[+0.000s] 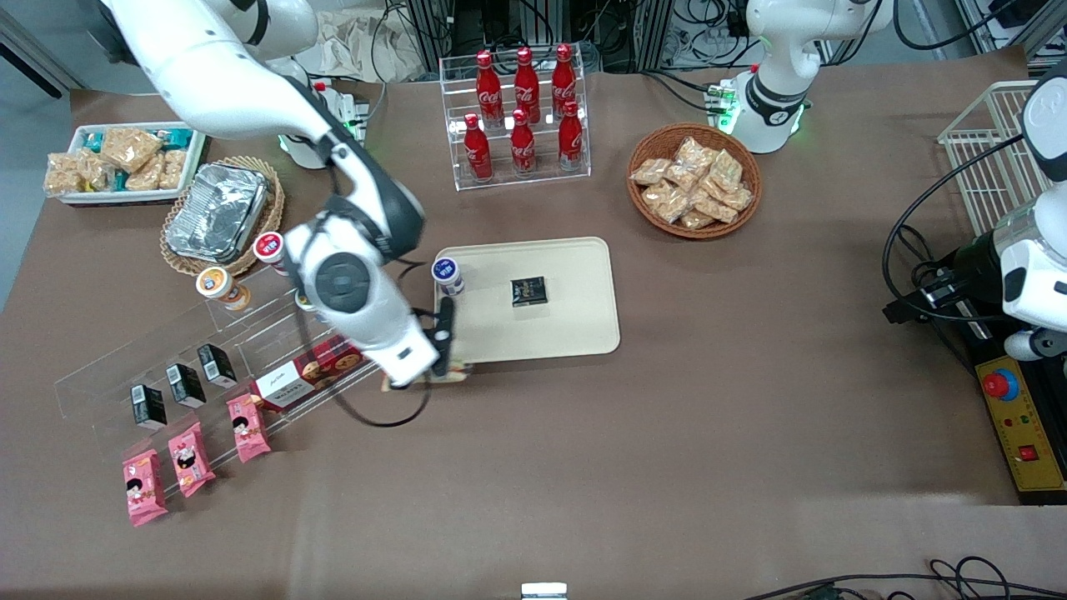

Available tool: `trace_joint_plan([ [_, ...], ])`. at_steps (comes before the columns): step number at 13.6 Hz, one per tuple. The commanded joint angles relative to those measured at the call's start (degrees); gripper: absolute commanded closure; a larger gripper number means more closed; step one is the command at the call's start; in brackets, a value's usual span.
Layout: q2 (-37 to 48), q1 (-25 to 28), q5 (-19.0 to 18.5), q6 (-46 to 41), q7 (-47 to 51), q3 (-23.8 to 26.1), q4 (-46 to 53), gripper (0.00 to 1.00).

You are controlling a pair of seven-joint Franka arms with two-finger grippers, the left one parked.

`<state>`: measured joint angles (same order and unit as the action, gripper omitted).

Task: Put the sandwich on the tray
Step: 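Carry the sandwich with the right gripper over the beige tray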

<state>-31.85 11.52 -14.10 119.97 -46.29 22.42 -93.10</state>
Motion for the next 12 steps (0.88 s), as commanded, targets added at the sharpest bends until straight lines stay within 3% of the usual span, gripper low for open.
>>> trace_joint_plan([
  [1,-4.17,1.57,-2.07,1.84,3.31,2.28,1.70,1.00],
  [7,-10.41,6.68,-2.16,11.77,3.93,1.75,0.90,1.00],
  [12,-10.78,7.73,-2.24,11.61,9.46,1.75,0.64,0.99],
])
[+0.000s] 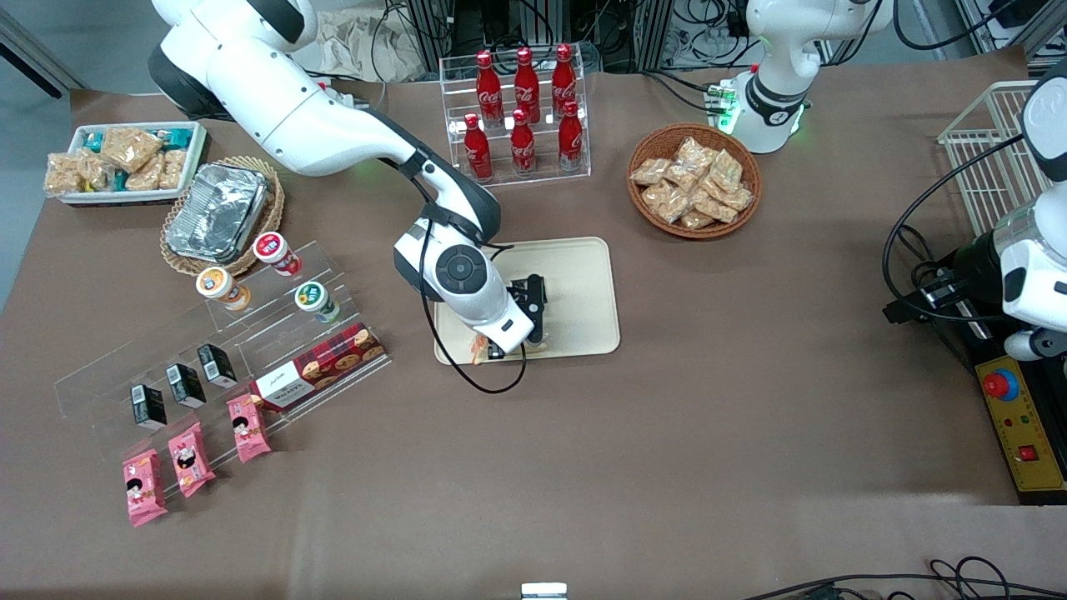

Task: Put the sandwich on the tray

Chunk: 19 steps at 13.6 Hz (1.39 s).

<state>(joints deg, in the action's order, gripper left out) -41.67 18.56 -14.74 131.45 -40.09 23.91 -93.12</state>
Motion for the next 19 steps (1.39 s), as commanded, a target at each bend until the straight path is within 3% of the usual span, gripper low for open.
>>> trace_joint_plan([
  [1,-0.96,0.60,-1.60,0.04,5.09,0.26,0.65,0.85],
  [2,-0.96,0.60,-1.78,-0.05,6.07,0.17,0.57,0.71],
  [3,-0.87,0.42,-2.48,-0.14,5.99,0.17,0.57,0.01],
  [6,-0.43,-0.19,-3.54,-1.27,5.99,0.26,0.65,0.01],
  [9,6.49,-1.86,-2.49,-13.37,7.39,0.70,0.74,0.01],
  [13,16.33,-4.14,-2.31,-25.61,17.84,-0.35,1.36,0.01],
  [17,22.24,-4.50,-2.13,-27.74,29.16,-10.00,1.71,0.01],
  [19,23.30,-4.76,1.09,-27.56,34.09,-16.84,2.50,0.01],
])
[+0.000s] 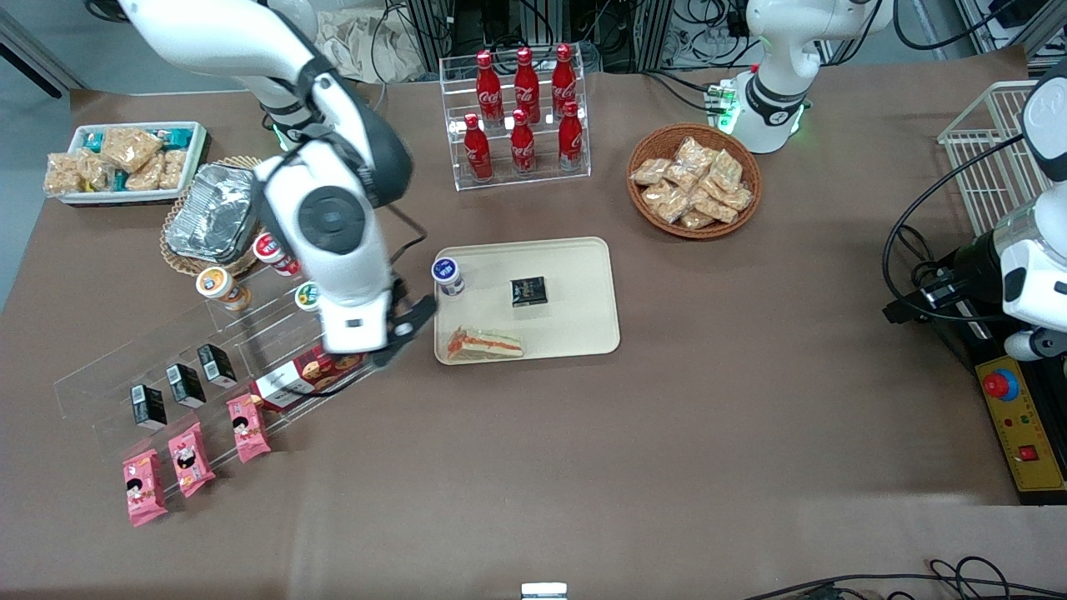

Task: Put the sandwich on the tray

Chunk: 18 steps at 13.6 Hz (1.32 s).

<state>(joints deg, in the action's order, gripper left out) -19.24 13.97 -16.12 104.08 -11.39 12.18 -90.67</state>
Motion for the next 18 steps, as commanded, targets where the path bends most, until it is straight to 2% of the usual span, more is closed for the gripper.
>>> trace_joint_plan([
  [1,1.22,-0.18,6.59,-0.11,7.94,-10.02,0.05,0.01],
  [2,1.75,-0.09,8.98,0.15,8.05,-13.99,0.05,0.01],
  [6,5.35,-0.70,10.23,0.51,5.87,-22.71,-0.65,0.01],
  [8,8.15,-3.59,15.21,-0.10,2.53,-24.74,-1.35,0.01],
  [9,9.82,-3.78,16.20,-0.54,2.08,-26.06,-2.14,0.01],
  [14,19.23,-6.06,16.30,4.27,0.24,-28.35,-11.70,0.01],
  [18,20.47,-6.42,16.30,6.13,-2.13,-28.53,-13.84,0.01],
])
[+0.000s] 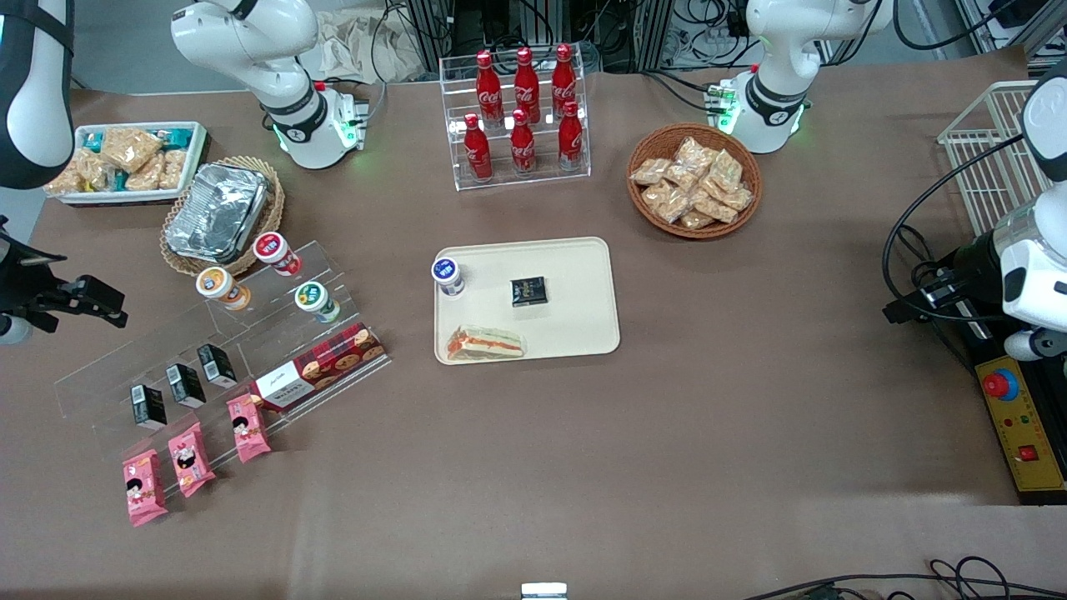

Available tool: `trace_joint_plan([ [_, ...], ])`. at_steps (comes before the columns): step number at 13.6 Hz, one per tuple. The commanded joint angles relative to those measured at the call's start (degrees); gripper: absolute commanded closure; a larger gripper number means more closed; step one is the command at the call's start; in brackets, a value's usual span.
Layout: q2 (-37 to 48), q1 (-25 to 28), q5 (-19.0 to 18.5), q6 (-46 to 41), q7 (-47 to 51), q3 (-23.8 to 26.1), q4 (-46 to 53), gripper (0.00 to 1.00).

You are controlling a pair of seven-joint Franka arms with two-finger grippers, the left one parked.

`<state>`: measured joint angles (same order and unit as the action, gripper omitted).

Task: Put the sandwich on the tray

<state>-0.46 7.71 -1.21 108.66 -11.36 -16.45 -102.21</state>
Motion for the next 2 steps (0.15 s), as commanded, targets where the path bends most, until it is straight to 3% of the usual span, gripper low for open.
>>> trace_joint_plan([
  [1,1.34,-0.15,1.39,1.64,-2.61,-0.33,-2.12,0.01],
  [2,1.42,-0.15,1.39,1.55,-2.70,-0.51,-2.12,0.01],
])
